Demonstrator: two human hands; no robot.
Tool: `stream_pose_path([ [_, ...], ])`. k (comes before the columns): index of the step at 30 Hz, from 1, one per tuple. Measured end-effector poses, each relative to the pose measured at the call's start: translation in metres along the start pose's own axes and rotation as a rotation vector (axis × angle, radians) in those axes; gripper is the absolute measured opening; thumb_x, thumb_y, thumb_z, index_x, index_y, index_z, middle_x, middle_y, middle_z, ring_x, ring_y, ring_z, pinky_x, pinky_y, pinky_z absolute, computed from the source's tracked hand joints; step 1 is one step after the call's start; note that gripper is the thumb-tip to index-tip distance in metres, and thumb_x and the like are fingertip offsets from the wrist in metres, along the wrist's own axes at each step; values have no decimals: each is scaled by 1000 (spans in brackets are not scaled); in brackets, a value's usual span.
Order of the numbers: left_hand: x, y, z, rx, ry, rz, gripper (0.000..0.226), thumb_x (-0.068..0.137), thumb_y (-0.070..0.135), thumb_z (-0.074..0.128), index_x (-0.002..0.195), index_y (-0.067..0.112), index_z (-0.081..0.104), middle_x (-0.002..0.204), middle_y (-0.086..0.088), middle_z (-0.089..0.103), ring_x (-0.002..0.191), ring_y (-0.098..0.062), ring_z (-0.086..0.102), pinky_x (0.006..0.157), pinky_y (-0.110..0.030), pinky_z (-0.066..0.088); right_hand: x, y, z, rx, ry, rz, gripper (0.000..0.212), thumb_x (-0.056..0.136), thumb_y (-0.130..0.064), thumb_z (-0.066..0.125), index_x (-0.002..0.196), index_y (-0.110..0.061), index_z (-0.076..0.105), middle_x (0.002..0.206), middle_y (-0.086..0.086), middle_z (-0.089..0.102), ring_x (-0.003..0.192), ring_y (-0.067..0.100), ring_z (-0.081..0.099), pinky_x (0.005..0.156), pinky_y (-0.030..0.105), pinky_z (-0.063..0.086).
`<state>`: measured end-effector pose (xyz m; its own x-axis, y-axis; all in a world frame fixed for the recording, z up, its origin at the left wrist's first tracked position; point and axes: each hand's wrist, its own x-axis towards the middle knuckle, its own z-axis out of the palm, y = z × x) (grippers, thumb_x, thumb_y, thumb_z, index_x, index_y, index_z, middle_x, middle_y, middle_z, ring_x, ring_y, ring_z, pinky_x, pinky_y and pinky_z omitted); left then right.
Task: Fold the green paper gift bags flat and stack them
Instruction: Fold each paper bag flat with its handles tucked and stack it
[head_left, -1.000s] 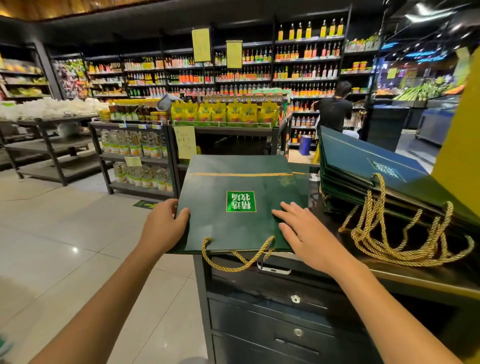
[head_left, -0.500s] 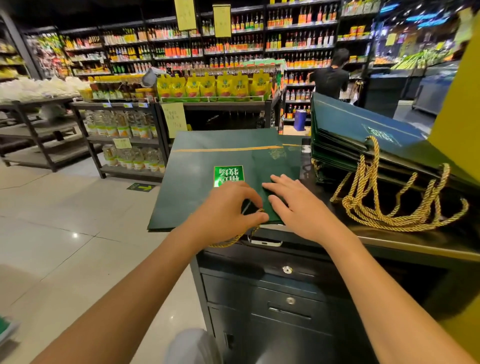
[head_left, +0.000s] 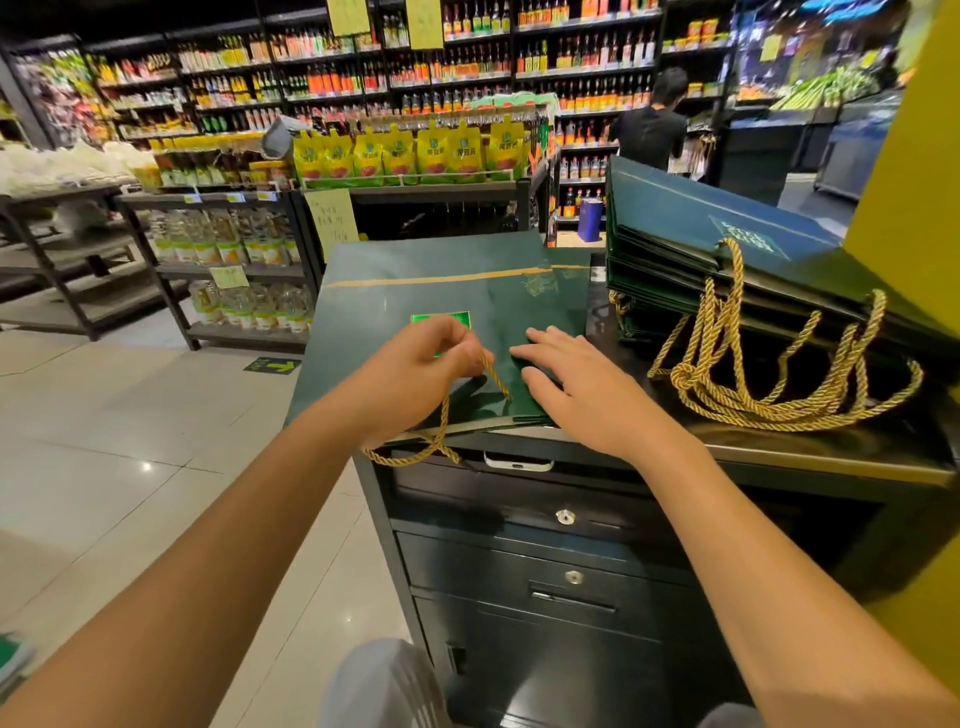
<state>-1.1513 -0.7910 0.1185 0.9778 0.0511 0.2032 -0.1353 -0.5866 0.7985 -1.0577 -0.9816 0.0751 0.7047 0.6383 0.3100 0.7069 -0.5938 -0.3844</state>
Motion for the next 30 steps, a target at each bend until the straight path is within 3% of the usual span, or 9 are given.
stream_pose_path([
  [3, -3, -4, -1, -67, -18, -10, 21, 104, 27, 54, 104, 10, 66, 108, 1, 75, 108, -8, 69, 109, -37, 48, 0, 0, 1, 0, 5, 1, 43, 109, -34, 35, 151, -27, 44, 165, -2, 30, 155, 15, 16, 125, 35, 7],
  [8, -11, -8, -22, 17, 98, 66, 17, 101, 28, 58, 103, 19, 73, 103, 2, 75, 104, -15, 68, 103, -43, 52, -1, 1, 1, 16, 7, -2, 43, 109, -34, 37, 151, -28, 44, 164, -2, 30, 154, 14, 16, 125, 35, 8],
  [11, -22, -18, -45, 122, 130, 57, 18, 102, 17, 56, 103, 24, 73, 107, 10, 73, 105, 0, 66, 102, -33, 52, -1, 1, 1, 19, 6, -5, 43, 109, -34, 37, 151, -29, 43, 164, -3, 30, 154, 14, 16, 125, 35, 8],
  [15, -41, -41, -74, 355, 85, 52, 25, 97, 12, 64, 99, 35, 75, 110, 17, 69, 103, -3, 65, 94, -32, 55, 1, 1, 2, 11, 5, -4, 44, 109, -34, 37, 151, -28, 43, 165, -3, 29, 155, 14, 16, 125, 34, 8],
  [20, -54, -53, -82, 451, -30, 92, 28, 94, 15, 68, 106, 39, 75, 121, 20, 63, 110, 0, 59, 96, -26, 51, 1, 1, 3, 17, 10, -1, 43, 109, -33, 38, 151, -29, 43, 164, -4, 30, 155, 13, 15, 126, 34, 8],
  [26, -53, -56, -66, 422, 31, 163, 19, 94, 21, 67, 98, 38, 73, 115, 18, 65, 108, 5, 58, 91, -20, 49, 0, 0, 1, 29, 6, 3, 43, 108, -32, 39, 151, -29, 44, 164, -3, 30, 155, 13, 15, 126, 34, 8],
  [30, -53, -64, -63, 72, 168, 85, 15, 100, 19, 59, 102, 22, 73, 107, 5, 75, 102, -12, 70, 88, -30, 57, -2, -1, 0, 31, 4, 3, 43, 108, -32, 39, 151, -28, 44, 164, -3, 30, 155, 13, 15, 126, 35, 8],
])
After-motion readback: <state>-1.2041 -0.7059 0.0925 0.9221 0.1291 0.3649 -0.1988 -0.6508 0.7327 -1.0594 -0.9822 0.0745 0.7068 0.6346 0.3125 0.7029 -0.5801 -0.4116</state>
